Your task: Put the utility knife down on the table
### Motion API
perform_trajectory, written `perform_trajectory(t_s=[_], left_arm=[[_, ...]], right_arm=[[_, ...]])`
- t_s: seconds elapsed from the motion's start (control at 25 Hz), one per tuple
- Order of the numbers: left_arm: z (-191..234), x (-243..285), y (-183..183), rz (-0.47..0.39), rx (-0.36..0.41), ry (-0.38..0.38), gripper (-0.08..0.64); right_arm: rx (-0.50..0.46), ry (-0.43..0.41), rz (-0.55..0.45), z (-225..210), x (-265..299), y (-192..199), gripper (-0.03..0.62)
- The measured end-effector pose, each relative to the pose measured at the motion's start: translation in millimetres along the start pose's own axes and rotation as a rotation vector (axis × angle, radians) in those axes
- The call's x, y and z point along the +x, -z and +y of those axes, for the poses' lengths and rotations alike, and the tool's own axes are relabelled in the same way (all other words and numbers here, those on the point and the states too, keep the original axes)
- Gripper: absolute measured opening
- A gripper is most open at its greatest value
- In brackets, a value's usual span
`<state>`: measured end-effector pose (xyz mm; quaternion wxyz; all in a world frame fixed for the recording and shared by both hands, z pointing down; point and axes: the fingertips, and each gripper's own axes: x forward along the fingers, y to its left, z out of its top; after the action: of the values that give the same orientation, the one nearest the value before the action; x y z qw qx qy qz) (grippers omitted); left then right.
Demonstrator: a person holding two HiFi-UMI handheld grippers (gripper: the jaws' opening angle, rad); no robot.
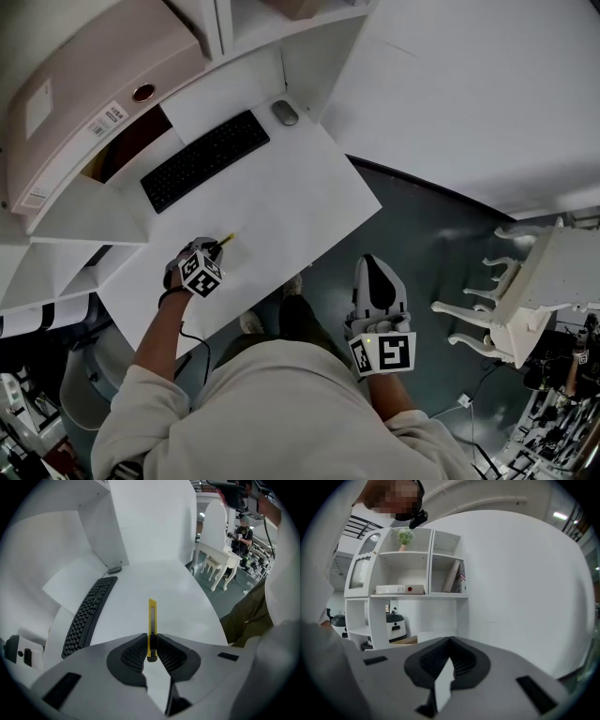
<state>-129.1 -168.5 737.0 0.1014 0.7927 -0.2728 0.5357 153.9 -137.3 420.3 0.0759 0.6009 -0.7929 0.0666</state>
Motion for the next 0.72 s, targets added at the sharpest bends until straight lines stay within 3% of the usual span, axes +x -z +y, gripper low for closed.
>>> perform_trajectory(t_s=[0.72], left_arm=[[-7, 57, 20, 0.124, -0.015, 0.081, 0.063]], right_arm=[[0.008, 0.013, 0.058, -28, 27, 15, 0.003]])
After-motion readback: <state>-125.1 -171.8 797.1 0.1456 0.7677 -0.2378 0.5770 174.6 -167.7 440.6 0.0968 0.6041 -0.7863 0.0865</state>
